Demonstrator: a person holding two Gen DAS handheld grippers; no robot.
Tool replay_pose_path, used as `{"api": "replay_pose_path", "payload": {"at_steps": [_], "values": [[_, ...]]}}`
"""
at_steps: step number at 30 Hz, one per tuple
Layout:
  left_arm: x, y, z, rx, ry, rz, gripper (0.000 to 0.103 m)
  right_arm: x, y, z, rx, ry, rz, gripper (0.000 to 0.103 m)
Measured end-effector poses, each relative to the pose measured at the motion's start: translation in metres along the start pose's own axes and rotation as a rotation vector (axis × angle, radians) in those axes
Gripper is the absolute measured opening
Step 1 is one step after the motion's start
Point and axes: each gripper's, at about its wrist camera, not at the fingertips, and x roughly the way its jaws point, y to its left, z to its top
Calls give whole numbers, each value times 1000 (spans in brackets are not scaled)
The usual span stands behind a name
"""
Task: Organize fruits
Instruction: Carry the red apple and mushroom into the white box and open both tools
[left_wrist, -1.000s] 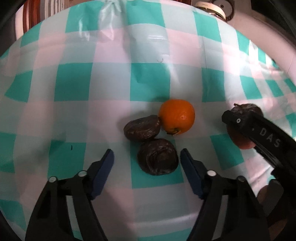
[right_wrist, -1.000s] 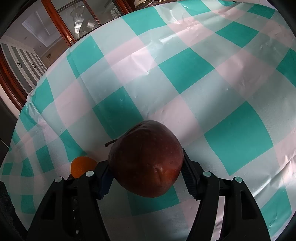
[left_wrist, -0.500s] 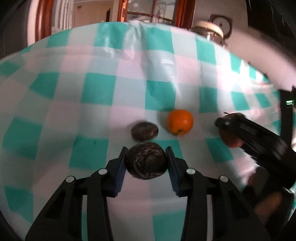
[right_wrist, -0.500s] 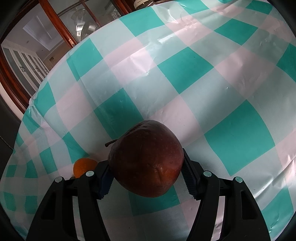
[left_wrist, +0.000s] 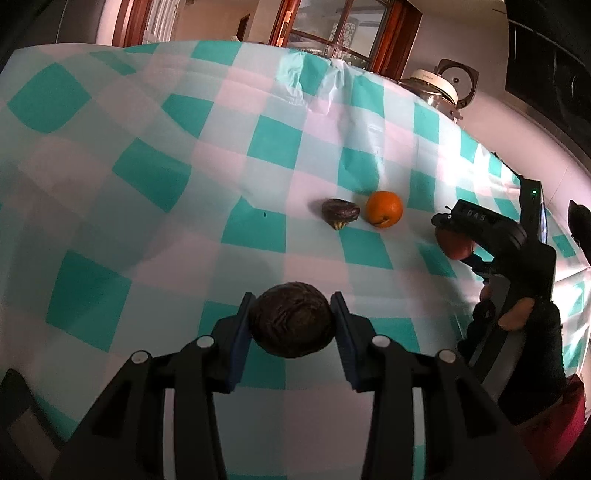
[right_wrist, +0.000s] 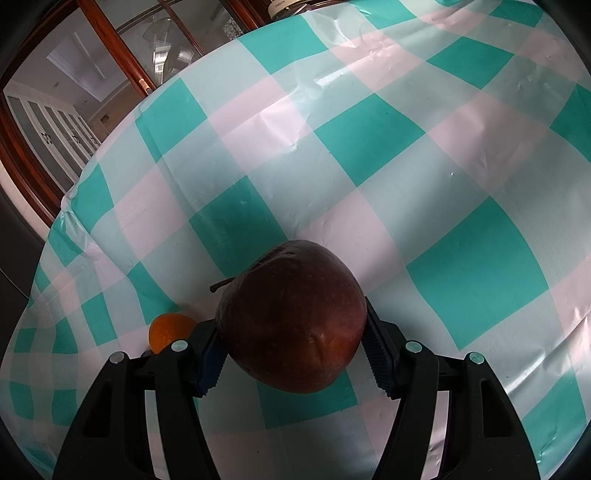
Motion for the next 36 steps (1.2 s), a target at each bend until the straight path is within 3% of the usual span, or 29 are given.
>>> {"api": "replay_pose_path", "payload": {"at_steps": [12,17,23,28,36], "values": [[11,-2,1,-16,20,-5,42,-18,1,-11,-15,-67,7,64],[12,-4,2,-1,26,-1,42,-51,9,-48,-5,-69,45,64],[10,-8,1,19,33,-7,42,-103,29,-104,-81,-69,76,64],[4,-12,-1,43,25,-11,42,-140,19,-136,-65,-38,109,64],[-28,-31,-25,143,-4,-38,42,-219,-5,-170,-114,-60,126,64]]}}
